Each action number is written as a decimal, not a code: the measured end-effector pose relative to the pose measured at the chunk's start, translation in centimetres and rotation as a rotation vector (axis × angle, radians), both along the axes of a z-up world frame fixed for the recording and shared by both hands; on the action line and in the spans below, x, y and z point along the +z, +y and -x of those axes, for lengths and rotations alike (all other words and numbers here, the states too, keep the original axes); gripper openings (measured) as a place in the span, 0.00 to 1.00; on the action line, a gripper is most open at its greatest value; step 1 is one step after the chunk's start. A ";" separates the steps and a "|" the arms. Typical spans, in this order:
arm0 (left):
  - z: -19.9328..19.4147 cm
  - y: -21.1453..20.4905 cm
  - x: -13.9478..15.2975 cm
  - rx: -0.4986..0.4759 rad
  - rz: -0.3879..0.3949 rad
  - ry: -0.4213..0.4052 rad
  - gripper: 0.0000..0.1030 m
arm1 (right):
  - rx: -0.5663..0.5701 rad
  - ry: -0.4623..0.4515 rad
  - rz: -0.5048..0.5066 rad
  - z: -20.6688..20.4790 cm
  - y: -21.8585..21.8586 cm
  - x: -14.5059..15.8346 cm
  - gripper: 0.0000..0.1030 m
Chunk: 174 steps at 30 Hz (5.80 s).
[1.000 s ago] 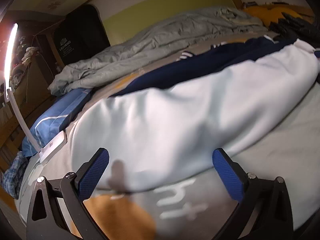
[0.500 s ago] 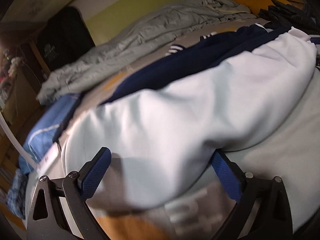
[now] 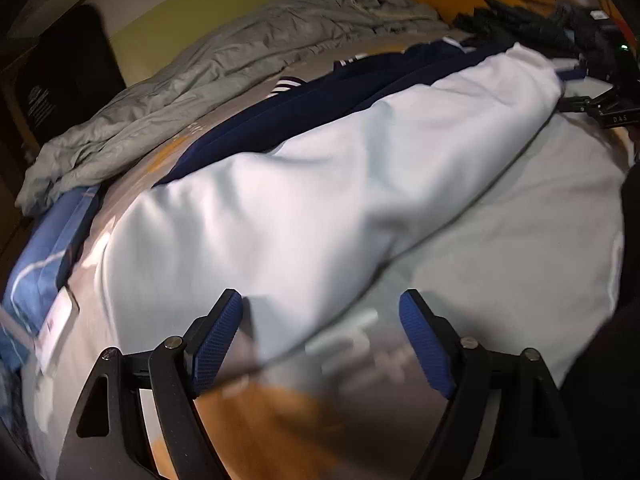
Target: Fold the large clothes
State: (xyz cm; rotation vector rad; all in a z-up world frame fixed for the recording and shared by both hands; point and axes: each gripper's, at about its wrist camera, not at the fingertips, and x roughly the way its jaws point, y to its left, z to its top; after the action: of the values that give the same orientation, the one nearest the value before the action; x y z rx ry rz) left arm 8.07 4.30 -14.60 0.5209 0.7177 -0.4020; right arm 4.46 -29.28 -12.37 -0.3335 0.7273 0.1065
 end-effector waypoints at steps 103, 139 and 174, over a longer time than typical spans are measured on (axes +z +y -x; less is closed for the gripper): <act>-10.4 2.1 3.8 0.459 0.560 -0.224 0.99 | -0.545 -0.144 -0.926 -11.7 -11.4 -2.1 0.39; -12.3 -5.3 8.5 0.393 0.478 -0.002 0.77 | -0.649 0.216 -1.129 -14.4 -15.4 -0.7 0.45; -19.7 -25.2 1.4 0.099 0.669 0.311 0.10 | -0.703 0.109 -1.126 -10.4 -13.7 -1.5 0.71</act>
State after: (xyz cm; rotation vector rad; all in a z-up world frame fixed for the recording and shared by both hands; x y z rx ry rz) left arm 27.72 -20.87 -13.17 -0.2135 0.8489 -0.6034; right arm 14.86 -43.03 -13.90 1.0068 0.7499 -0.1417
